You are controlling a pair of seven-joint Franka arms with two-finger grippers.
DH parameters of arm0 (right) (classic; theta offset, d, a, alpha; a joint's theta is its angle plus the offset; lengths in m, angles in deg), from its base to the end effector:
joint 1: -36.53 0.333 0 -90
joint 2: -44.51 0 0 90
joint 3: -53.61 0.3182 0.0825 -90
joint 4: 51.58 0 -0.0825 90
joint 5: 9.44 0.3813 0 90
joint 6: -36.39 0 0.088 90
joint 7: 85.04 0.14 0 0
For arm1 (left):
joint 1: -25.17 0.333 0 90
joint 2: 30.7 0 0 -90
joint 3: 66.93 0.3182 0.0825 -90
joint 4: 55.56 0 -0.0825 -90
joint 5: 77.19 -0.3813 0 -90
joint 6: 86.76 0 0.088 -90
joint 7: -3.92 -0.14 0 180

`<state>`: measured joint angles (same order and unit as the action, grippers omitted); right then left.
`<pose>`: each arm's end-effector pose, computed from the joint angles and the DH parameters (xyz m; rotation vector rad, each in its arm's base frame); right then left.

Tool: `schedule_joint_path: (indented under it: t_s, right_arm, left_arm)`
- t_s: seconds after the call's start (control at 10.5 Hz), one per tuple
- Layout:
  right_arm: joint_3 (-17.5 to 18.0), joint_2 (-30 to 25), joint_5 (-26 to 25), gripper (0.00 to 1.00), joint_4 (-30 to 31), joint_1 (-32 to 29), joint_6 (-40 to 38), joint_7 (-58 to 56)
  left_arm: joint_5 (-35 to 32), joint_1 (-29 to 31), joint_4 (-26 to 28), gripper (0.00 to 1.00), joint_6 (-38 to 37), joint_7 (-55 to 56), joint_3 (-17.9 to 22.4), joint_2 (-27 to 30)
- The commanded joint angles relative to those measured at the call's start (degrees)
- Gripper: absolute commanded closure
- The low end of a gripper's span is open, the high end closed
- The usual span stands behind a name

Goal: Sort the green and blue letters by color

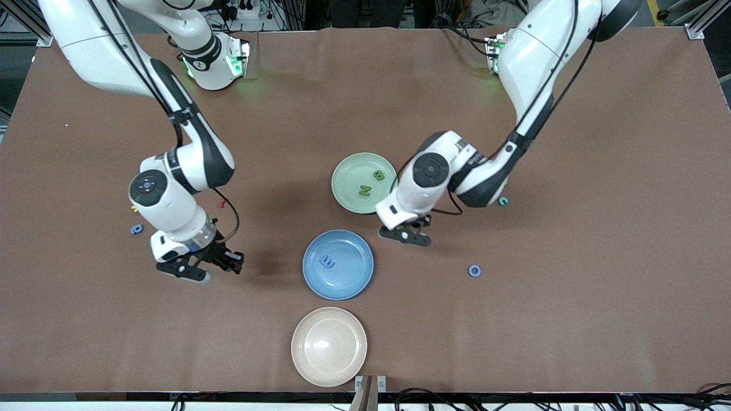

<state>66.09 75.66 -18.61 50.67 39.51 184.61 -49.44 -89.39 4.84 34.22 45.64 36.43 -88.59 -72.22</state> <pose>0.6689 0.1723 0.2555 -2.9683 0.4075 -0.3709 0.5557 -0.4419 0.2162 3.0141 -0.3143 0.0157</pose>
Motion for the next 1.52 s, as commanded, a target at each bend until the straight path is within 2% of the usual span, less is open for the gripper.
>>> schedule_joint_path:
  t_s: [0.0, 0.19, 0.38, 0.57, 0.76, 0.85, 1.04, 1.14, 1.23, 1.33, 1.42]
  right_arm:
    - [-0.78, 7.59, 0.47, 1.00, -10.90, 5.53, -0.13, 6.74]
    - [-0.87, 10.59, 0.21, 1.00, -14.78, 7.65, -0.12, 8.61]
    - [-0.87, 14.01, 0.12, 1.00, -19.00, 10.45, 0.14, 10.61]
    - [-2.09, 15.61, 0.12, 1.00, -22.26, 14.75, 0.14, 15.09]
    - [-3.15, 15.79, -0.06, 1.00, -22.45, 17.84, -0.38, 18.87]
    - [-3.42, 15.87, -0.23, 1.00, -22.36, 18.72, -0.56, 21.68]
    - [-4.12, 16.40, -0.23, 1.00, -22.10, 20.91, -0.65, 24.15]
    - [-4.12, 16.84, -0.06, 0.87, -22.09, 21.53, -0.65, 25.12]
    - [-4.12, 17.01, -0.14, 0.33, -22.01, 22.06, -0.74, 27.74]
    - [-4.12, 17.02, -0.93, 0.00, -21.92, 22.24, -0.82, 28.81]
    - [-4.12, 17.02, -1.02, 0.00, -21.92, 22.07, -0.83, 28.91]
  left_arm:
    - [0.51, -7.94, 1.89, 1.00, -2.85, 20.83, -0.13, 2.67]
    - [0.25, -10.86, 1.89, 1.00, -2.85, 30.38, -0.13, 2.49]
    - [-0.11, -12.02, 1.72, 0.01, -2.85, 31.73, 0.13, 2.58]
    - [-0.19, -8.70, 1.89, 0.00, -3.29, 31.21, 0.30, 5.11]
    - [-0.20, -4.48, 2.94, 0.00, -11.77, 24.23, 0.22, 10.46]
    - [-0.20, -1.33, 4.60, 0.00, -14.43, 18.44, 0.13, 13.45]
    - [-0.02, 3.79, 12.31, 0.00, -14.63, 13.90, -0.13, 20.13]
    - [-0.11, 5.11, 16.79, 0.00, -14.11, 13.72, -0.13, 23.12]
    - [-0.11, 6.34, 19.96, 0.00, -13.41, 12.41, -0.13, 25.23]
    - [-0.11, 8.44, 22.35, 0.00, -13.22, 9.62, -0.22, 26.82]
    - [-0.11, 10.29, 24.54, 0.00, -12.44, 6.63, -0.22, 28.05]
